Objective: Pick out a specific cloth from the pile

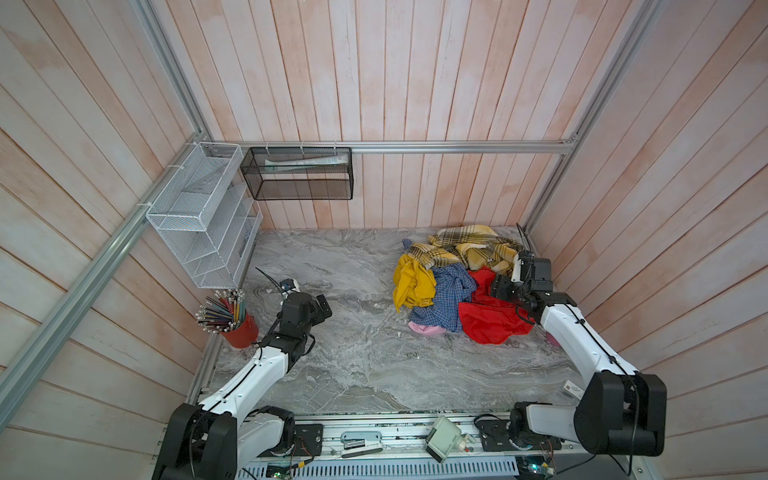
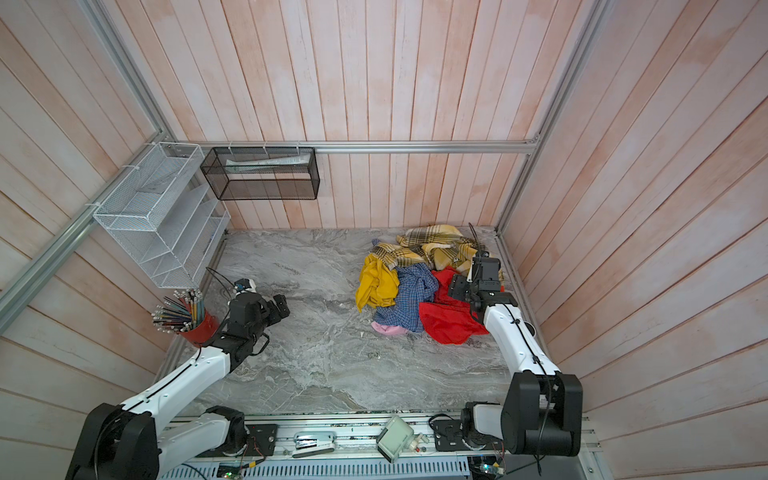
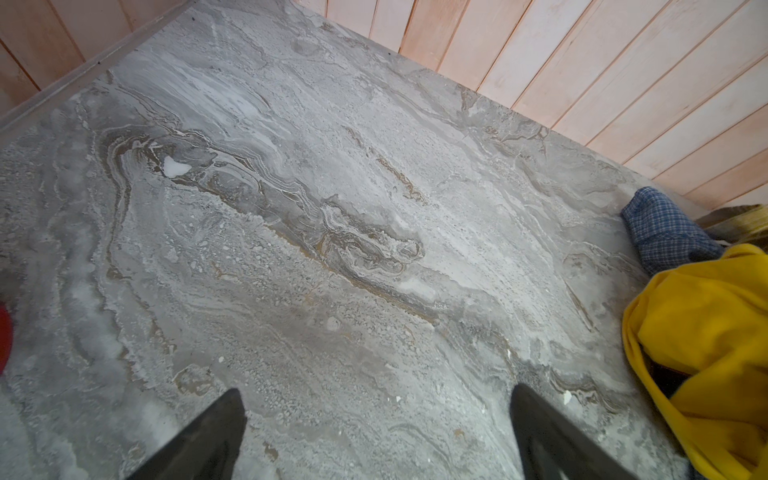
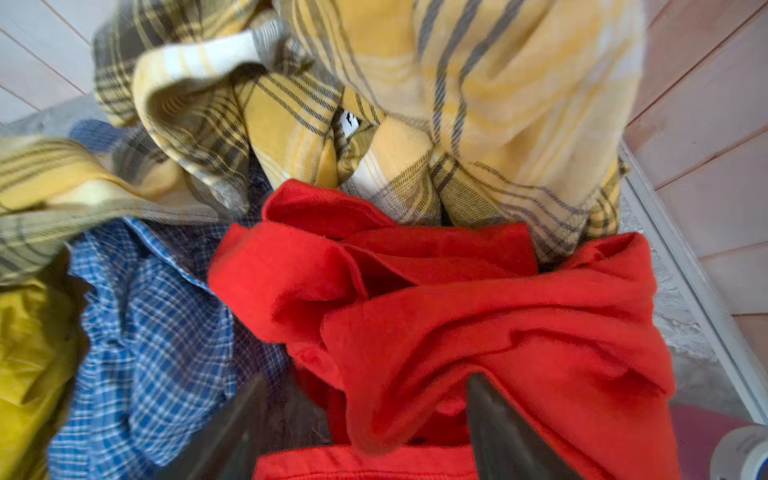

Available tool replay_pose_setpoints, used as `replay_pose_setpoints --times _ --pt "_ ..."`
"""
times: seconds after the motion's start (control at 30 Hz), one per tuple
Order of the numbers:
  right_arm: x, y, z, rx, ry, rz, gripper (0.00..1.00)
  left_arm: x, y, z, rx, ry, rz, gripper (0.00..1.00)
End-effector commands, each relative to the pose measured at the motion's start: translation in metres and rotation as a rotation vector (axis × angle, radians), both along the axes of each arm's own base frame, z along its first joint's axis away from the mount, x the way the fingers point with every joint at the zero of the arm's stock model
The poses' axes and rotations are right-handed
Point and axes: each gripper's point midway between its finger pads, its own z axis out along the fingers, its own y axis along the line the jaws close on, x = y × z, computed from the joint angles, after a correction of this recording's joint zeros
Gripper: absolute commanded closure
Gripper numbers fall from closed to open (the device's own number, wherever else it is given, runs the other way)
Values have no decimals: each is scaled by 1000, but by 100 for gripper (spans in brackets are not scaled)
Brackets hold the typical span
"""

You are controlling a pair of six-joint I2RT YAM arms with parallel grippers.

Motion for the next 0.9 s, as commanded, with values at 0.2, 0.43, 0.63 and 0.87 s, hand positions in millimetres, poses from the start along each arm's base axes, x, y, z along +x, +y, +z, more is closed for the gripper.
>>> replay_pose_setpoints --times 0.2,0.43,0.63,0.87 --pt "14 -2 -25 13 32 -9 13 4 -1 6 -20 -25 14 0" --pt "30 -2 -57 41 99 -38 14 1 0 8 -15 -28 17 0" --pt "42 -3 -69 52 95 -70 25 -3 2 6 -23 -27 23 0" --pt "41 -2 -81 61 80 -69 68 -4 2 7 -18 -30 24 0"
